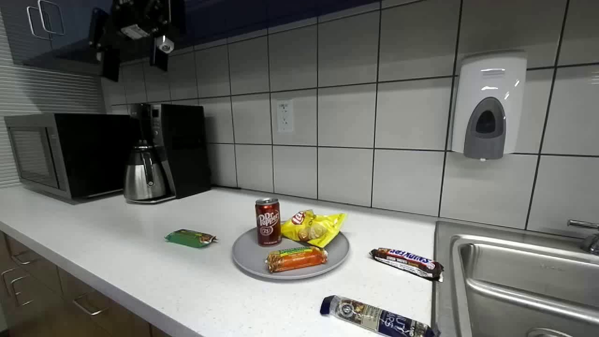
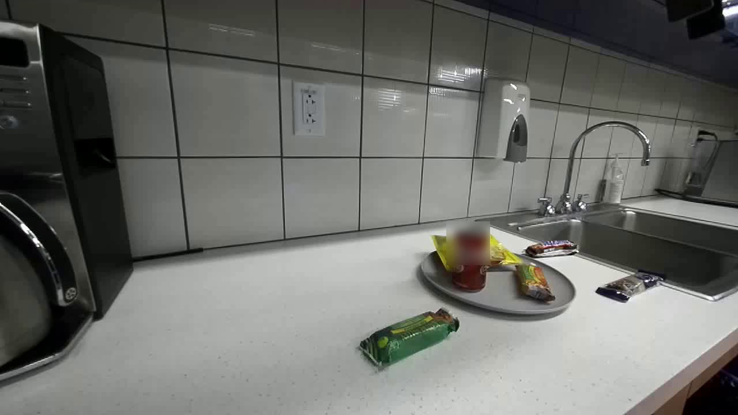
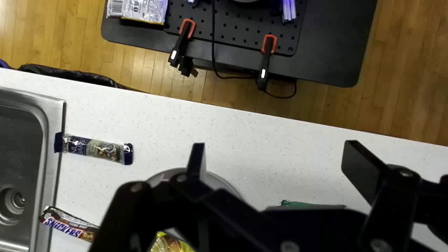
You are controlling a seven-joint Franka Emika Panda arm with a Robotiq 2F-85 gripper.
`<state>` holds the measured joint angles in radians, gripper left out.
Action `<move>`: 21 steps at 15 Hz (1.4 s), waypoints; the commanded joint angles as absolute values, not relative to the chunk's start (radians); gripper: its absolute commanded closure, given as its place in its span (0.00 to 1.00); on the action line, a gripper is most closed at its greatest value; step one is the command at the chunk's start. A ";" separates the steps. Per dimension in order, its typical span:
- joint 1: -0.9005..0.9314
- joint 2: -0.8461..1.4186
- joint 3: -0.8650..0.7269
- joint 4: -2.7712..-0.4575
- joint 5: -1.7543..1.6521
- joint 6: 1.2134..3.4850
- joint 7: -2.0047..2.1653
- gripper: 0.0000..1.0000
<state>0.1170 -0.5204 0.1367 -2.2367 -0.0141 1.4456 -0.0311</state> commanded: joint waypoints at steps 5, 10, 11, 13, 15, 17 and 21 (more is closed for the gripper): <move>0.125 -0.519 0.131 -2.234 -0.016 1.444 -0.028 0.00; 0.125 -0.519 0.131 -2.234 -0.016 1.444 -0.028 0.00; 0.125 -0.519 0.131 -2.234 -0.016 1.444 -0.028 0.00; 0.126 -0.516 0.136 -2.236 -0.021 1.451 -0.025 0.00; 0.125 -0.515 0.136 -2.239 -0.014 1.463 -0.017 0.00; 0.122 -0.515 0.141 -2.244 -0.018 1.483 -0.001 0.00; 0.115 -0.498 0.140 -2.251 -0.017 1.535 0.029 0.00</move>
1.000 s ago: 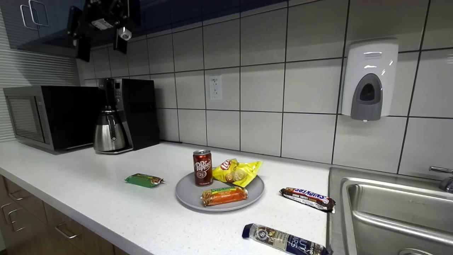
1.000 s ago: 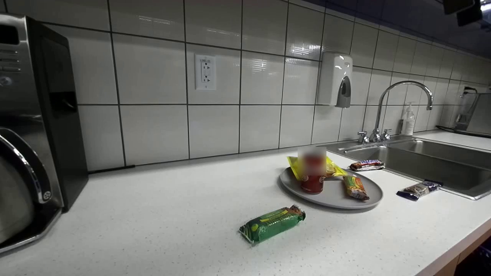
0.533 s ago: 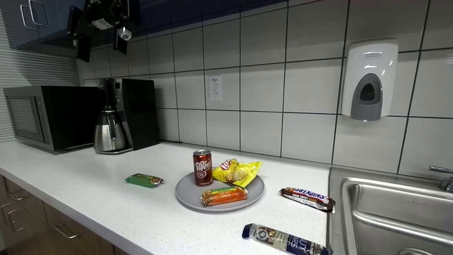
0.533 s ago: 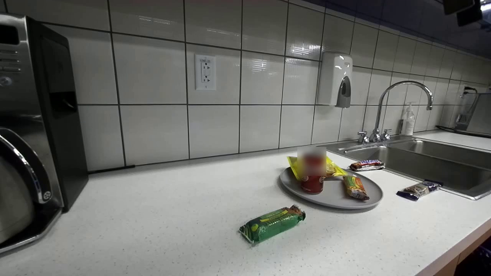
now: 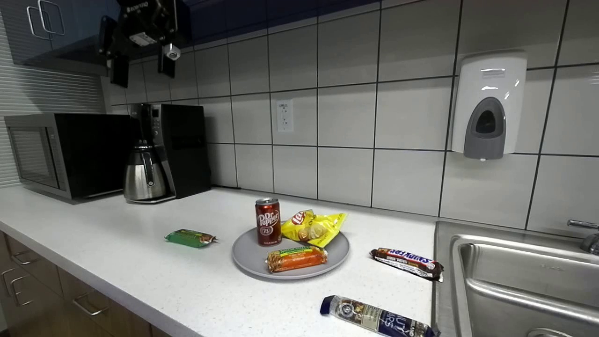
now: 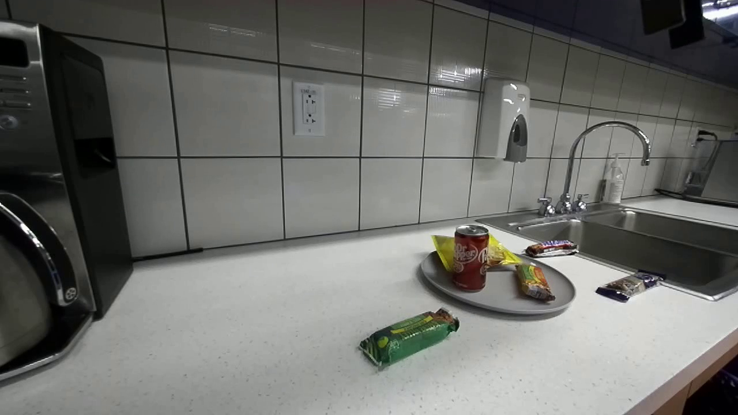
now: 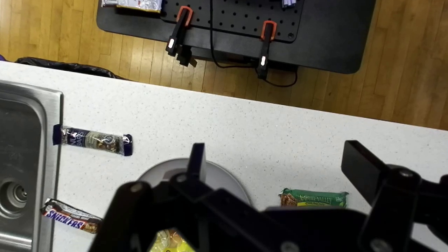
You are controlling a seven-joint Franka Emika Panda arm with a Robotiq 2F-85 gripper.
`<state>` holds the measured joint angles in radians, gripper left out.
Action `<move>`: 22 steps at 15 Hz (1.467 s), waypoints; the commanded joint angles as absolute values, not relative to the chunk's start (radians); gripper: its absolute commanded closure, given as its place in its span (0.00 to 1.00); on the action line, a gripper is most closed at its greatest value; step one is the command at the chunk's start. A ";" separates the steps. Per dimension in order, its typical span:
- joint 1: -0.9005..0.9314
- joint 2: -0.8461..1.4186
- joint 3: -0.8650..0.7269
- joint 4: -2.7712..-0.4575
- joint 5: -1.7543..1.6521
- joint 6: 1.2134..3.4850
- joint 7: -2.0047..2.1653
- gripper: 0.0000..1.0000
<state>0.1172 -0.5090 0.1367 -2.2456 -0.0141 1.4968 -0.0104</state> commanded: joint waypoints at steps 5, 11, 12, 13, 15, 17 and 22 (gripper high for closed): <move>0.111 -0.457 0.140 -2.259 -0.011 1.611 0.063 0.00; 0.113 -0.375 0.170 -2.249 0.003 1.733 0.191 0.00; 0.113 -0.361 0.177 -2.246 0.004 1.752 0.221 0.00; 0.113 -0.349 0.183 -2.246 0.003 1.773 0.250 0.00; 0.113 -0.327 0.199 -2.243 -0.002 1.807 0.314 0.00; 0.111 -0.309 0.213 -2.242 -0.007 1.833 0.379 0.00; 0.106 -0.270 0.231 -2.240 -0.021 1.870 0.518 0.00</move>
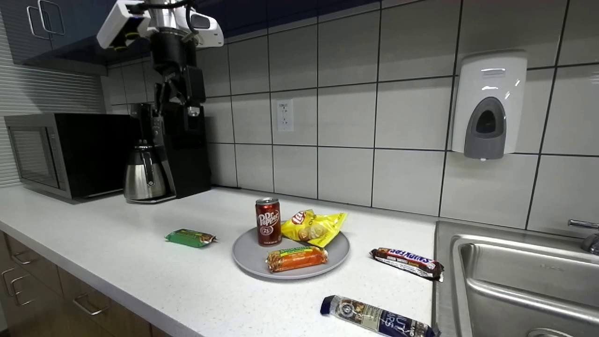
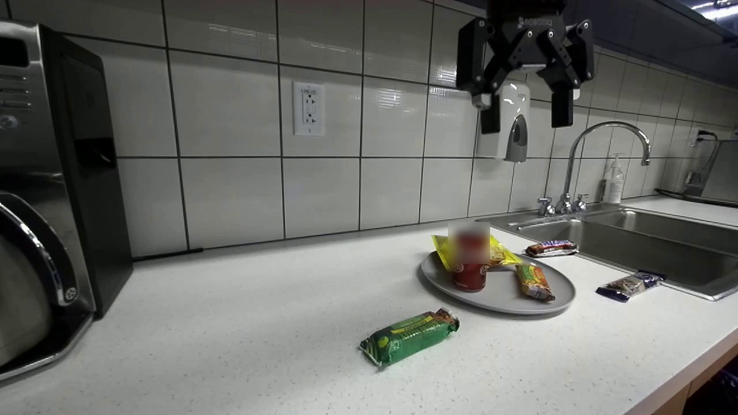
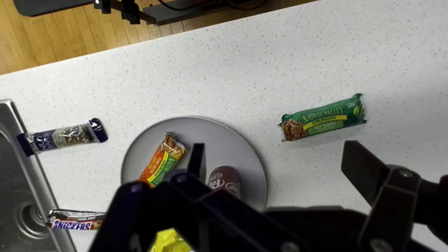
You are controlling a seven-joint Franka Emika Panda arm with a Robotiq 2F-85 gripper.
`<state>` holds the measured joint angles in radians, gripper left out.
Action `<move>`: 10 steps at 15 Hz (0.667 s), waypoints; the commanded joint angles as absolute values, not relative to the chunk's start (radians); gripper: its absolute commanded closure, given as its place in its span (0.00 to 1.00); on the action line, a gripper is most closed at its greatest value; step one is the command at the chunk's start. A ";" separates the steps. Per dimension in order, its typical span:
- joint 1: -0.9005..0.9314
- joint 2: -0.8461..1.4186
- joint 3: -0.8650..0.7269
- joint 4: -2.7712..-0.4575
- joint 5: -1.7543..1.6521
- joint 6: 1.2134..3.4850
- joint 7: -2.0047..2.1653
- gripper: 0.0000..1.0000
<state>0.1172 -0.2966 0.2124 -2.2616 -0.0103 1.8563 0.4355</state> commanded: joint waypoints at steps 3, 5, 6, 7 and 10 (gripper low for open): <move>0.105 -0.246 0.229 -2.229 -0.028 1.882 0.561 0.00; 0.104 -0.230 0.226 -2.222 -0.035 1.883 0.576 0.00; 0.103 -0.224 0.223 -2.220 -0.037 1.883 0.581 0.00; 0.101 -0.218 0.218 -2.219 -0.038 1.882 0.580 0.00; 0.094 -0.199 0.204 -2.210 -0.042 1.866 0.574 0.00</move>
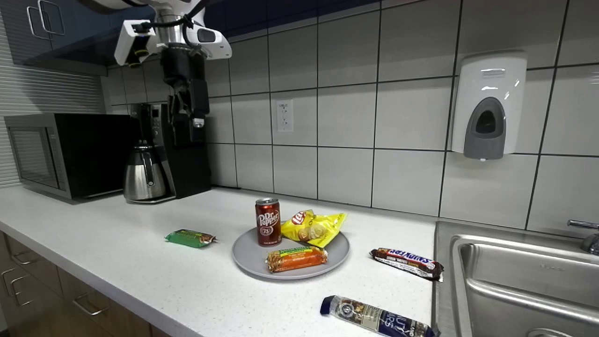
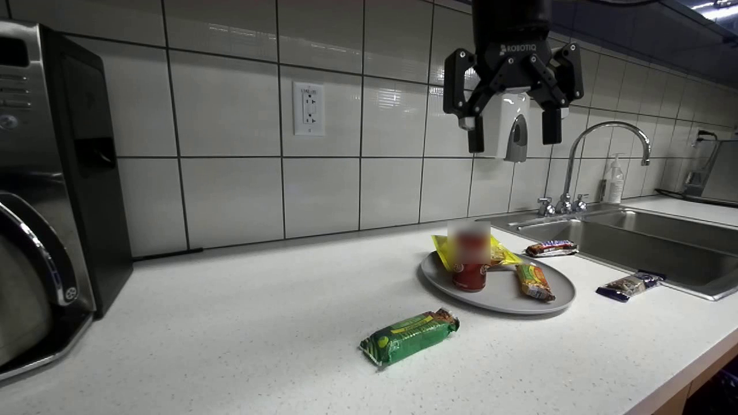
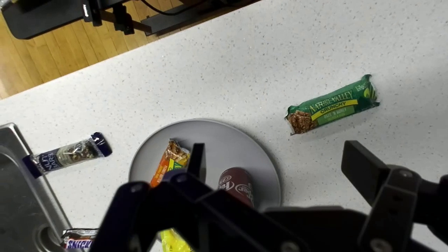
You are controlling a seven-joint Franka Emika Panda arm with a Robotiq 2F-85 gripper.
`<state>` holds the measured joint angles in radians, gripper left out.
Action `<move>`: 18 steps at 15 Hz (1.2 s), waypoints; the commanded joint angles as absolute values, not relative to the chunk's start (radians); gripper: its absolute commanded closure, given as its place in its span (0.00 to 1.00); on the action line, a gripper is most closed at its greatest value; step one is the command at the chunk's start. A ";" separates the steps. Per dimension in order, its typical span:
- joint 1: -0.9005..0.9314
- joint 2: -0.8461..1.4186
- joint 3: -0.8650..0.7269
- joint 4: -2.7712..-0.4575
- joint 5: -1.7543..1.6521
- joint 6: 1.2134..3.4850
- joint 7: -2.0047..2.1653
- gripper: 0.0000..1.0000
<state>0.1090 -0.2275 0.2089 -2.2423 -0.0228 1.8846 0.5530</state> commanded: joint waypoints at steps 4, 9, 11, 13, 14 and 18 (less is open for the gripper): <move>0.101 -0.203 0.196 -2.232 -0.026 1.882 0.553 0.00; 0.101 -0.197 0.195 -2.227 -0.026 1.881 0.553 0.00; 0.101 -0.197 0.195 -2.226 -0.026 1.881 0.553 0.00; 0.101 -0.197 0.195 -2.226 -0.026 1.881 0.553 0.00; 0.104 -0.196 0.198 -2.226 -0.025 1.880 0.551 0.00; 0.122 -0.195 0.204 -2.229 -0.006 1.894 0.540 0.00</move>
<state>0.1122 -0.1928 0.1995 -2.2291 -0.0236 1.8840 0.5513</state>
